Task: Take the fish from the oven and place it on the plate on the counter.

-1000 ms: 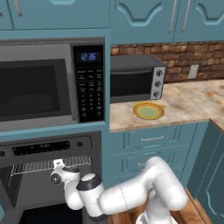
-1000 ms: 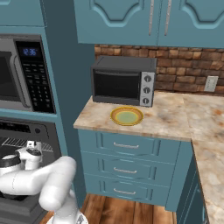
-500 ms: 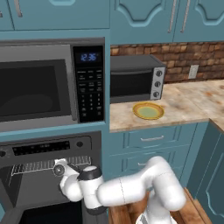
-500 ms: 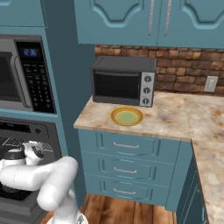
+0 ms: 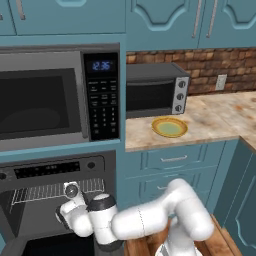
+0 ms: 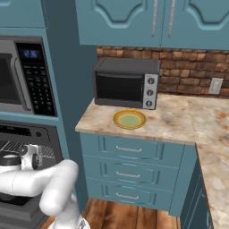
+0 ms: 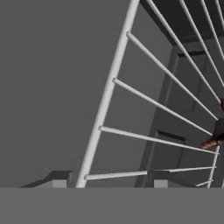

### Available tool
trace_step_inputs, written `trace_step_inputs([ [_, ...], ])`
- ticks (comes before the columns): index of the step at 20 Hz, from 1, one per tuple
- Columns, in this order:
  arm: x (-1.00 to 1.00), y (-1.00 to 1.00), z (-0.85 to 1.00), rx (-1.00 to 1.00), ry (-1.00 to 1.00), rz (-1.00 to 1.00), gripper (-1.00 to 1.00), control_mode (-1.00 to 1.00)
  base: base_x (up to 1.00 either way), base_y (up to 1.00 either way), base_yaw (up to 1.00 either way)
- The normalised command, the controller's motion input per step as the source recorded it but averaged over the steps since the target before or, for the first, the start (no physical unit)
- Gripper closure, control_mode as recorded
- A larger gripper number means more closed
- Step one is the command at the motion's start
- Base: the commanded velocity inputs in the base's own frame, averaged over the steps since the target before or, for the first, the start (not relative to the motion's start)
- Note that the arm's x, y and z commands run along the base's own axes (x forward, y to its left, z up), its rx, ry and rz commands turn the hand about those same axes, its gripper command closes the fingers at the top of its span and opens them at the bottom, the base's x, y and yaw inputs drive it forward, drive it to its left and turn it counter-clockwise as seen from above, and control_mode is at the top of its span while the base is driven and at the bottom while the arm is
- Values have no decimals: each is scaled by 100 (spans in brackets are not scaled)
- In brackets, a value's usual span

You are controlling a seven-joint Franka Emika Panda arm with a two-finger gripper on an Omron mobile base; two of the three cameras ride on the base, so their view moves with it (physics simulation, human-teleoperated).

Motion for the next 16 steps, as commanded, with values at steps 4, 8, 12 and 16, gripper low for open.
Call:
trace_step_inputs([
  [4, -100, 36, -38, -1, 0, 0, 100, -100, 0, 0, 0],
  [8, -100, 52, -19, -1, 0, -1, 100, -100, 0, 0, 0],
  [12, -100, 71, 0, 0, 7, -6, 100, -100, 0, 0, 0],
  [16, -100, 74, 0, 0, 13, -8, 100, -100, 0, 0, 0],
])
